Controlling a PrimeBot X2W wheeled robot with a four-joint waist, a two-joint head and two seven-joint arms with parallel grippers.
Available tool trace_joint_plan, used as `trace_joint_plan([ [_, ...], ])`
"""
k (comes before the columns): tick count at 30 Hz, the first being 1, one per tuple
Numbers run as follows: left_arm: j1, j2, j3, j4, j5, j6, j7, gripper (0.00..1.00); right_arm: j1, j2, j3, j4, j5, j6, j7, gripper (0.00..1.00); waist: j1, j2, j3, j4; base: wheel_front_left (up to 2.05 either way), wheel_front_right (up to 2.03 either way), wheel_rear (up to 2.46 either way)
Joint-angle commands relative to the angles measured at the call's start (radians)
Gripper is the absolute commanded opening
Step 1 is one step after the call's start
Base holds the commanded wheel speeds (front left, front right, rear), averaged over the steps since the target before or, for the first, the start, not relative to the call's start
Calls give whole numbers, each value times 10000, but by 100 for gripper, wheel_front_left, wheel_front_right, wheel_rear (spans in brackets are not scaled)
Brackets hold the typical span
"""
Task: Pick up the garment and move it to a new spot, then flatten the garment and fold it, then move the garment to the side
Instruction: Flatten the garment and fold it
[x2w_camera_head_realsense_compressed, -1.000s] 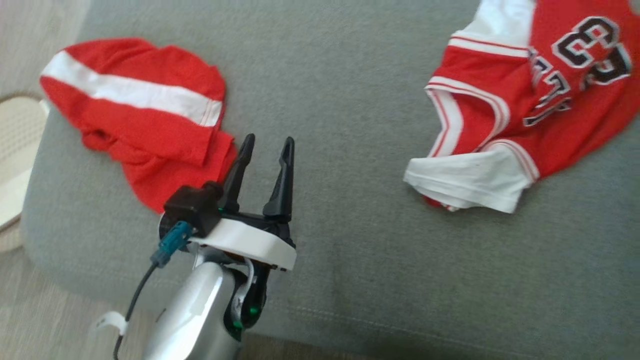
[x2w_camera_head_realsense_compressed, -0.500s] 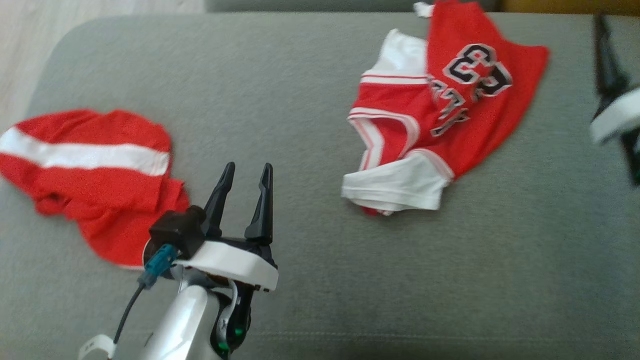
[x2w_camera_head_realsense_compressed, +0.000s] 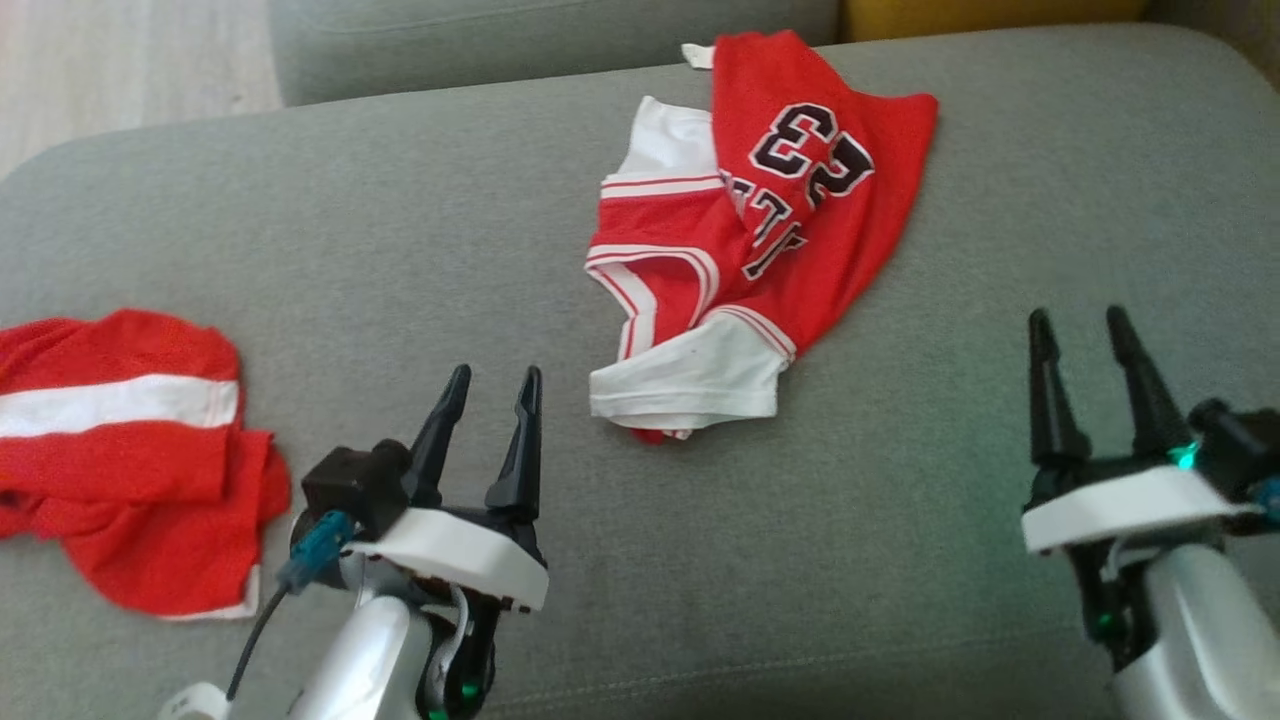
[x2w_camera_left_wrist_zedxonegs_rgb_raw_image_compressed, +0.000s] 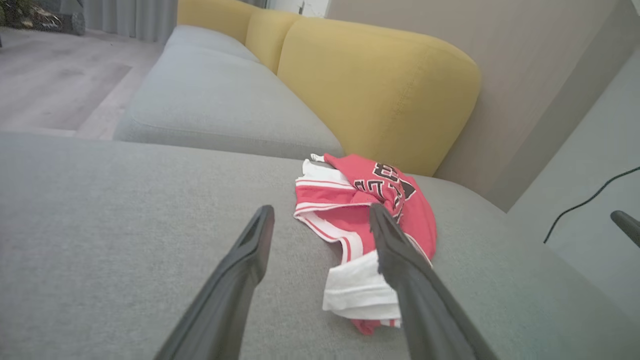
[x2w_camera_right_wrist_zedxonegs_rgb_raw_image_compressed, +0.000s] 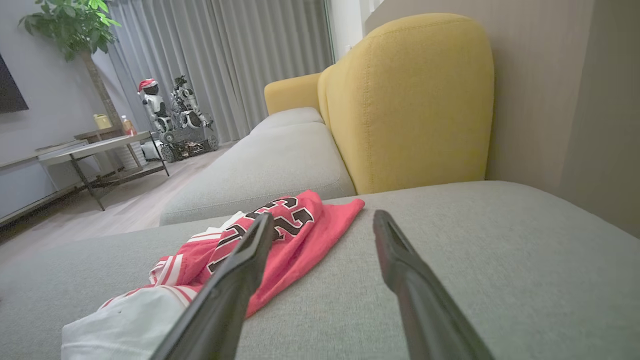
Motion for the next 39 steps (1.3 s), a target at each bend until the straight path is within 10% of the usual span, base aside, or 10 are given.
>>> trace_joint_plan([
  [1,-336,72,231,-213,-109,-43,-51,100,-211,42,87,-518,-136,-7,-125,100,0,0,86,-153,0,0,0],
  [13,-1455,72,-866,1762,-671,-620,-51,100,15,440,-306,-1492,-634,-7,239,100,0,0,541,-744,0,0,0],
  [31,-3033,72,-1571,4230,-1376,-314,-51,100,-171,644,-282,-1454,-716,-7,175,100,0,0,1145,-1268,0,0,0],
  [32,-3060,72,-1613,4271,-1434,-355,-51,18,-173,651,-283,-1440,-717,-7,167,100,0,0,1149,-1272,0,0,0],
  [33,-3084,72,-1649,4295,-1480,-374,-51,0,-171,658,-289,-1424,-718,-7,158,100,0,0,1149,-1270,0,0,0],
  [39,-3075,72,-1402,4039,-1684,-297,-51,0,-154,677,-403,-1266,-785,-7,145,100,0,0,1009,-1147,0,0,0],
])
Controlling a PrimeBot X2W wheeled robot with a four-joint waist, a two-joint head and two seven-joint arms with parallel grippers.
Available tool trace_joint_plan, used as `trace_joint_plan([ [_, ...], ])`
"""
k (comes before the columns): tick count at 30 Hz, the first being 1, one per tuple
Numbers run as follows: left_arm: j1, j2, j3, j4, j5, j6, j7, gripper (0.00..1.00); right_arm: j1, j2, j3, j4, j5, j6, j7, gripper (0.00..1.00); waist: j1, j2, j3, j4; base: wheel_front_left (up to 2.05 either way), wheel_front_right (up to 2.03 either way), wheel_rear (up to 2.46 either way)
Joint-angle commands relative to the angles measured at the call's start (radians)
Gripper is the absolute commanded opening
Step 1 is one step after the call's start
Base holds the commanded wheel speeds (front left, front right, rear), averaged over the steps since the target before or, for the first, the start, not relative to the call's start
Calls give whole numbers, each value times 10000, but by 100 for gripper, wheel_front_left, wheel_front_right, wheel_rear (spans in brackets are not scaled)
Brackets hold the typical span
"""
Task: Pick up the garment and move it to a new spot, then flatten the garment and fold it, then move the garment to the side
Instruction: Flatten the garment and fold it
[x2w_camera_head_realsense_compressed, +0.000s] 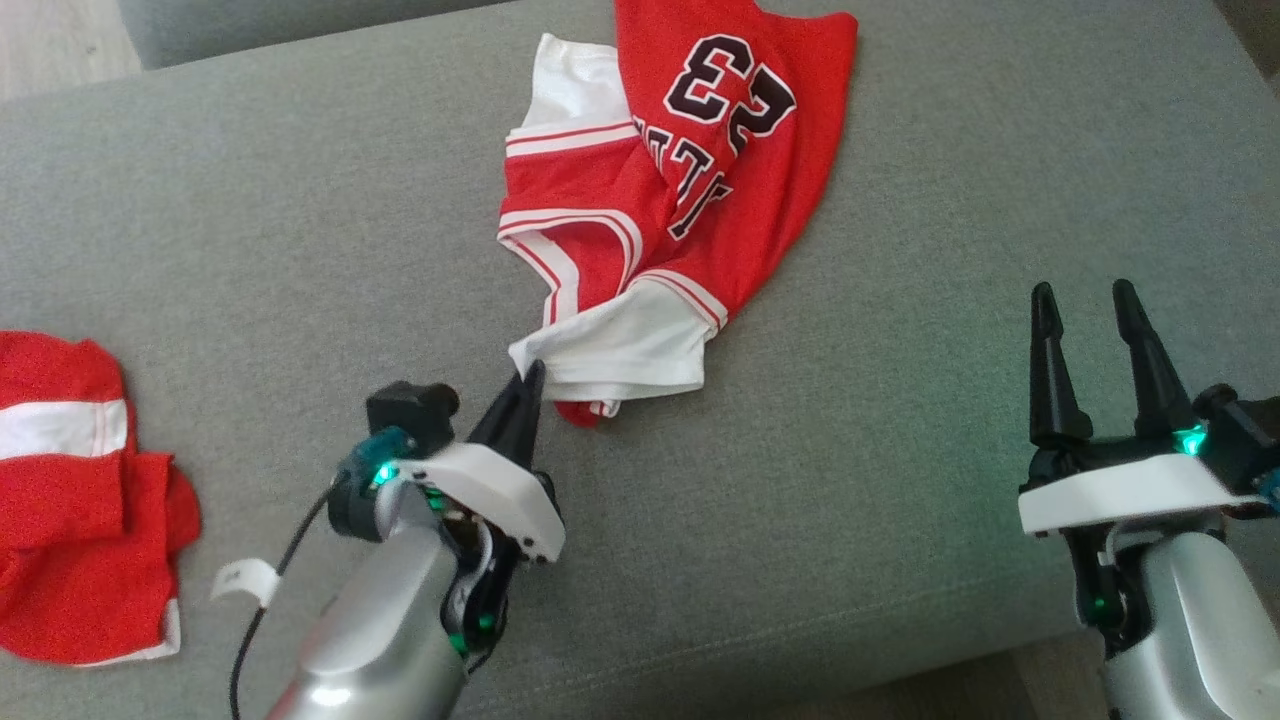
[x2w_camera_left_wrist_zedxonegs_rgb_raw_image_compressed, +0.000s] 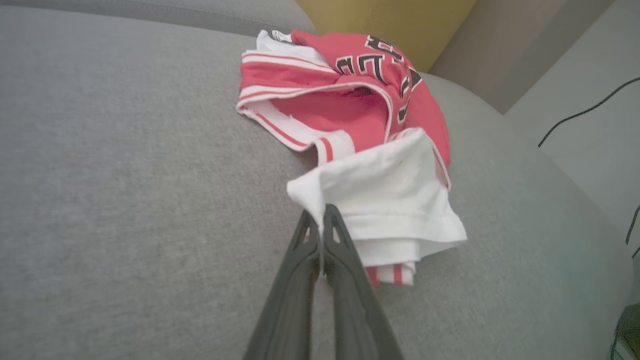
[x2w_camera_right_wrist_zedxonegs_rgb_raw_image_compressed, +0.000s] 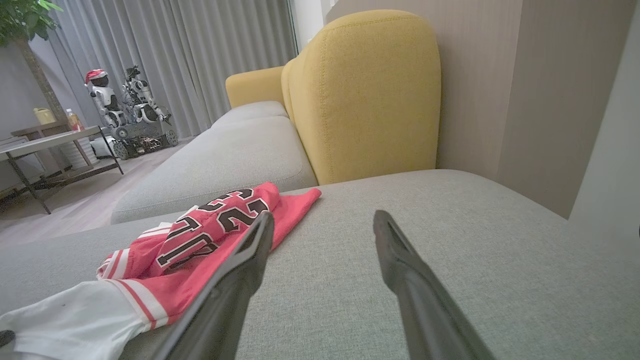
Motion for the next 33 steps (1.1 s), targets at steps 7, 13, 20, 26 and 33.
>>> trace_joint_plan([
  [7,-521,98,1851,-1209,297,361,-53,0,-362,52,120,-166,-194,-7,-30,100,0,0,-344,289,0,0,0],
  [13,-845,164,3833,-3190,1374,592,-53,0,-381,136,66,-38,-262,-7,16,100,0,0,-678,528,0,0,0],
  [20,-227,120,4371,-4476,2648,205,-53,0,-263,327,-82,226,-375,-7,10,100,0,0,-1037,857,0,0,0],
  [26,1428,100,3490,-3383,2959,-229,-53,0,-83,432,-273,443,-412,-7,35,100,0,0,-1282,1211,0,0,0],
  [33,2388,90,2661,-2294,3035,-318,-53,0,-25,446,-397,549,-513,-7,174,100,0,0,-1418,1645,0,0,0],
])
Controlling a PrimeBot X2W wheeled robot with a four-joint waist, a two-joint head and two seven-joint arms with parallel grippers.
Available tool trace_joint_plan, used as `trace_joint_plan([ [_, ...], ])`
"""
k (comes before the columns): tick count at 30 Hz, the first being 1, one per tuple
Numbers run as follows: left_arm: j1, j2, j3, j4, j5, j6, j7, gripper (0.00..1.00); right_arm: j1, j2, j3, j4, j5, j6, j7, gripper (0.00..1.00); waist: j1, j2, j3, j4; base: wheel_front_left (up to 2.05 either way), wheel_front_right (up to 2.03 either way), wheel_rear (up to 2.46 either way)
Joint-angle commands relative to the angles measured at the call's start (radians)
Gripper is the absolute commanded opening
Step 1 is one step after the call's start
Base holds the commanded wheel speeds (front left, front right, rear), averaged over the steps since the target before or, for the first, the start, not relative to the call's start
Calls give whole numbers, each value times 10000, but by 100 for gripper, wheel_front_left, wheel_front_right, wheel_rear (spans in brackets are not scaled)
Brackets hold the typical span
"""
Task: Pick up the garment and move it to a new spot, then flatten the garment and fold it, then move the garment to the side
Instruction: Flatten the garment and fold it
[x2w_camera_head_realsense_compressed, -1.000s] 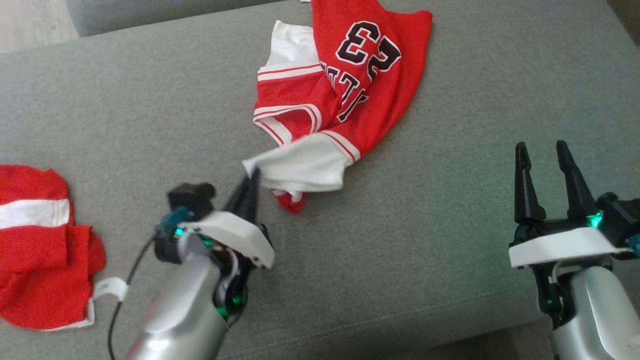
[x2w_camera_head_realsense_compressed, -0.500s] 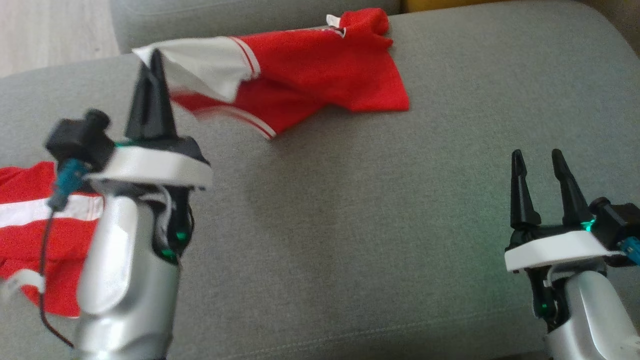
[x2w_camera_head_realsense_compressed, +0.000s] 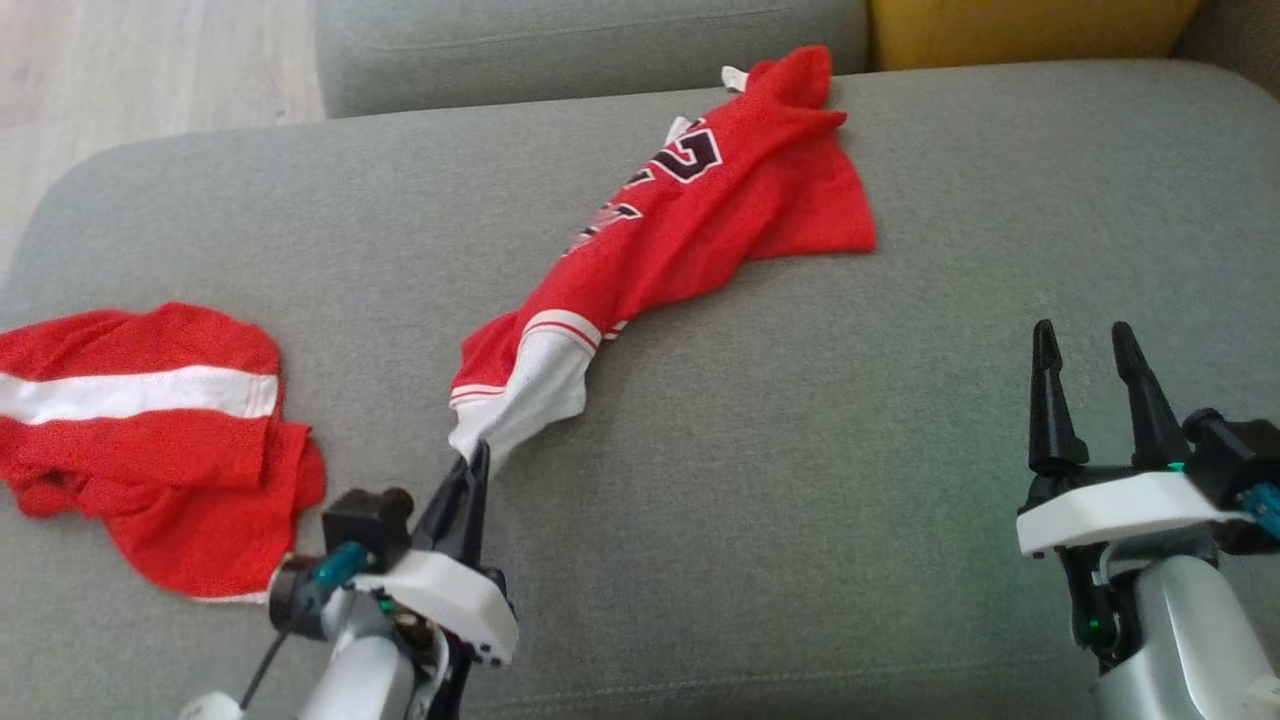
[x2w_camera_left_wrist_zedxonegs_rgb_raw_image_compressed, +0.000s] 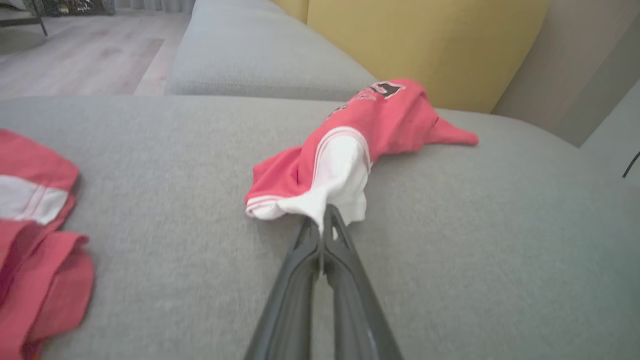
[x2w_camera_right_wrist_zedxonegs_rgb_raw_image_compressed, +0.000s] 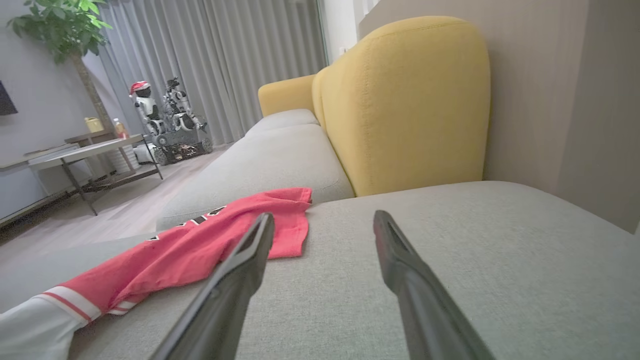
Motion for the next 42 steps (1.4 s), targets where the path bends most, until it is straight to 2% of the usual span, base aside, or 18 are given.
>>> trace_joint_plan([
  [1,-207,116,103,-97,-17,-37,-53,0,-115,38,226,-282,-86,-7,24,100,0,0,-41,141,0,0,0],
  [7,-227,114,-363,325,-235,185,-53,0,-124,39,333,-289,-133,-7,139,100,0,0,-66,340,0,0,0],
  [8,-263,114,-399,375,-314,269,-53,44,-125,29,335,-291,-132,-7,163,100,0,0,-64,364,0,0,0],
  [9,-306,114,-425,384,-384,352,-53,100,-127,12,342,-289,-133,-7,193,100,0,0,-61,388,0,0,0],
  [15,-432,113,-467,123,-825,720,-53,100,-279,-64,266,-299,-41,-7,408,100,0,0,114,548,0,0,0],
  [24,-588,113,-417,-1424,-1411,1200,-53,100,-1628,-358,-176,308,452,-7,1399,100,0,0,991,1269,0,0,0],
  [32,-913,113,-958,-1943,-1551,1377,-53,100,-3717,-831,-953,2392,1402,-7,2788,100,0,0,1858,2125,0,0,0],
  [42,-1262,112,-1495,-2158,-1880,1612,-53,100,-5324,-1858,-847,4841,1259,-7,3284,100,0,0,2522,2881,0,0,0],
])
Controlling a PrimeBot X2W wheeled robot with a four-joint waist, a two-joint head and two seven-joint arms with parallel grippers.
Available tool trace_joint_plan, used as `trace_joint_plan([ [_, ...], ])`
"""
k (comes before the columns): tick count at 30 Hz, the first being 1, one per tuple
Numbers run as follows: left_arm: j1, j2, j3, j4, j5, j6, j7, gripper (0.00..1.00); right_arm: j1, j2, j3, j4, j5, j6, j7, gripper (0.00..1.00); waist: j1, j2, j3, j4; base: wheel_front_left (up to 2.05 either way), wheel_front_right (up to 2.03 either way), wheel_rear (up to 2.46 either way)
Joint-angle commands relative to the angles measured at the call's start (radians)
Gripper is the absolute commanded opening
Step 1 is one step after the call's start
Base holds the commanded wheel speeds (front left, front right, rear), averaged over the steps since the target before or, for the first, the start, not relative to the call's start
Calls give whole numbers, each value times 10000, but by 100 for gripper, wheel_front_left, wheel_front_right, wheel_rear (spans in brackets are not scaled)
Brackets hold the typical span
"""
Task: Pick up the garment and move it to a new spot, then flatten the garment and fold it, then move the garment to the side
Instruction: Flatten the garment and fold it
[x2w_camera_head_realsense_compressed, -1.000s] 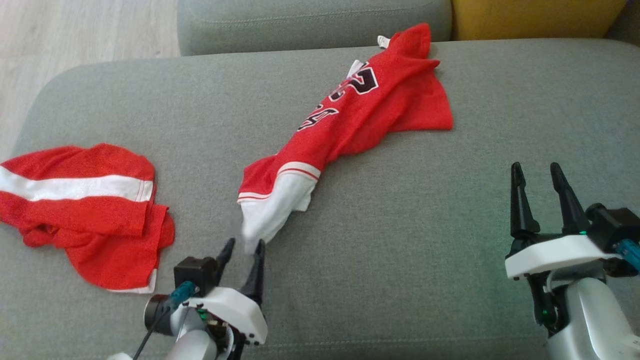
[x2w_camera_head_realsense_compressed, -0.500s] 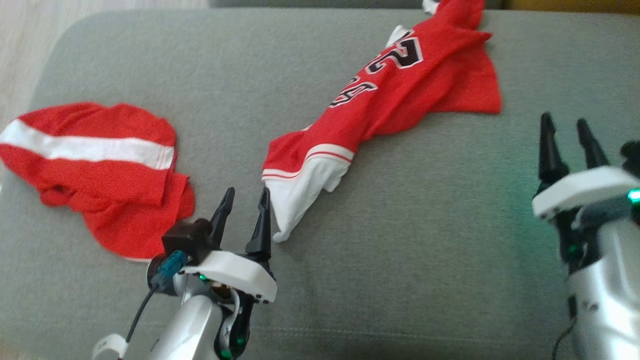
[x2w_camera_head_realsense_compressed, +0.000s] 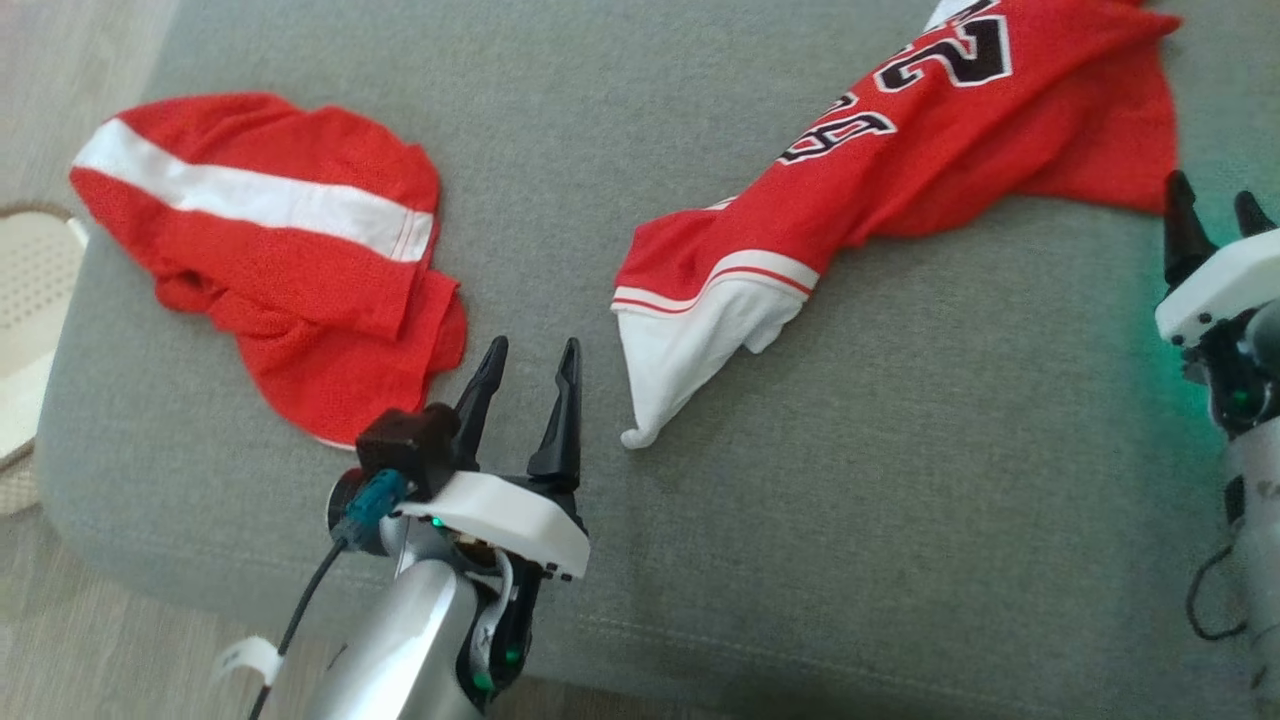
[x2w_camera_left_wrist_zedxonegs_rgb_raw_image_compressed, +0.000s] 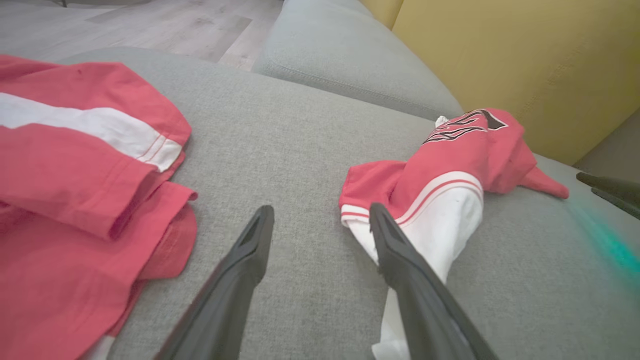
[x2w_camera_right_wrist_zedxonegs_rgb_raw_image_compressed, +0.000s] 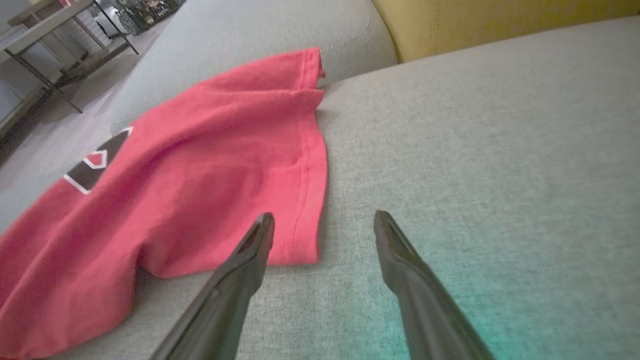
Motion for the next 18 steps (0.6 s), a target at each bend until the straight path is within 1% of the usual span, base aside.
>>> trace_joint_plan([
  [1,-367,91,216,-379,-89,68,-53,100,-452,-209,265,0,-69,-7,33,100,0,0,222,202,0,0,0],
  [4,-427,91,154,-406,-128,103,-53,100,-738,-387,453,482,-113,-7,17,100,0,0,340,284,0,0,0],
  [8,-480,91,82,-415,-168,137,-53,100,-1012,-454,755,954,-26,-7,-5,100,0,0,420,341,0,0,0],
  [9,-490,91,69,-411,-177,145,-53,100,-1063,-460,836,1042,18,-7,-11,91,0,0,428,347,0,0,0],
  [11,-509,91,48,-393,-196,159,-53,100,-1152,-483,998,1184,108,-7,-75,0,0,0,427,346,0,0,0],
  [18,-490,91,69,-285,-200,172,-53,100,-1207,-525,1427,1383,572,-7,-457,0,0,0,226,161,0,0,0],
])
